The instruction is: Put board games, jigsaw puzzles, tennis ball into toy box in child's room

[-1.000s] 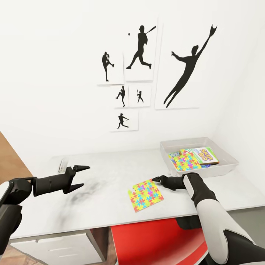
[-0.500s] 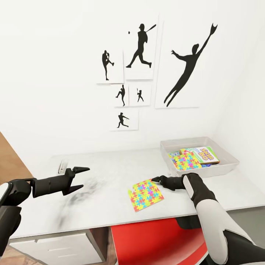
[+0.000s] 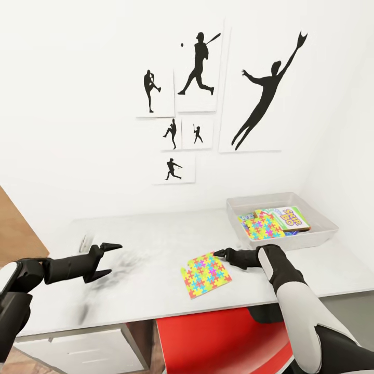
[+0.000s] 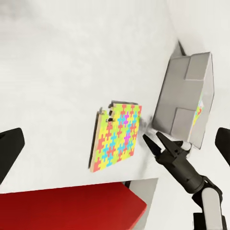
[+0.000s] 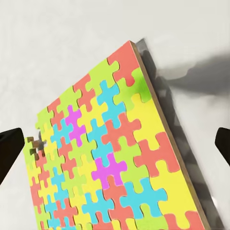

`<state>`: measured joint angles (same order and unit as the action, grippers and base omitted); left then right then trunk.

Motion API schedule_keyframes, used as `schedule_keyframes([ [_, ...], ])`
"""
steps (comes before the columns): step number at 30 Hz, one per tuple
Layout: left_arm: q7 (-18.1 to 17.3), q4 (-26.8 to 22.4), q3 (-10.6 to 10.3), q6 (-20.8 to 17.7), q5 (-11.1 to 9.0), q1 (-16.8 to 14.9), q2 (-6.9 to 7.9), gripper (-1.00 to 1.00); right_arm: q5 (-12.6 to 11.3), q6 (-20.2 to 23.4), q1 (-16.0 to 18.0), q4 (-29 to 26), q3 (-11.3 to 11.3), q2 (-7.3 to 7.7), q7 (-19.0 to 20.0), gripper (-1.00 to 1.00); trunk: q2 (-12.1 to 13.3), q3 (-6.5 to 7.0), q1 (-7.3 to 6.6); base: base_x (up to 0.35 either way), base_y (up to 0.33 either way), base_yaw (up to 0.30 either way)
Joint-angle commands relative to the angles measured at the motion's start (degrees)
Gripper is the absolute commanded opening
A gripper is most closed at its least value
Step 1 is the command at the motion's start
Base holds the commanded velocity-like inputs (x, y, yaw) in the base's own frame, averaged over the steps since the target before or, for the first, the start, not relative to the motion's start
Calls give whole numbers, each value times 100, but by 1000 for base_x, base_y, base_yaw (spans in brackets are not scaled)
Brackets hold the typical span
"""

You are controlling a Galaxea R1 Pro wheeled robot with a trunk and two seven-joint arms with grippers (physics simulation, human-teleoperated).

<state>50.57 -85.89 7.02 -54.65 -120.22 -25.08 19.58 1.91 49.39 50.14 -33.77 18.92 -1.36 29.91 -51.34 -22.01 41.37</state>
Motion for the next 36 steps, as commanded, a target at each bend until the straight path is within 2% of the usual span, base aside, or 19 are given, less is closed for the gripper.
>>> schedule_keyframes([
  [1, 52, 102, 7, -14, 8, -5, -6, 100, 23, 36, 5, -6, 41, -7, 22, 100, -6, -7, 1, -25, 12, 0],
  [12, -76, 233, -6, -32, 124, -5, -16, 100, 28, 36, 4, -6, 42, -19, 20, 100, -6, -7, 1, -103, 200, 0],
  [20, -82, 231, -32, -45, 129, -5, -16, 100, 31, 36, 4, -6, 42, -12, 0, 100, -6, -7, 1, -19, 49, 0],
  [22, -82, 231, -33, -48, 134, -5, -16, 100, 43, 36, 4, -6, 39, -17, -39, 100, -6, -7, 1, -2, 6, 0],
  [28, -83, 227, -34, -48, 154, -5, -16, 100, 34, 36, 4, -6, 34, -20, -493, 100, -6, -7, 1, 0, 1, 0],
  [36, -83, 226, -34, -46, 165, -5, -16, 100, 26, 36, 4, -6, 41, 4, -559, 100, -6, -7, 1, 0, 0, 0],
])
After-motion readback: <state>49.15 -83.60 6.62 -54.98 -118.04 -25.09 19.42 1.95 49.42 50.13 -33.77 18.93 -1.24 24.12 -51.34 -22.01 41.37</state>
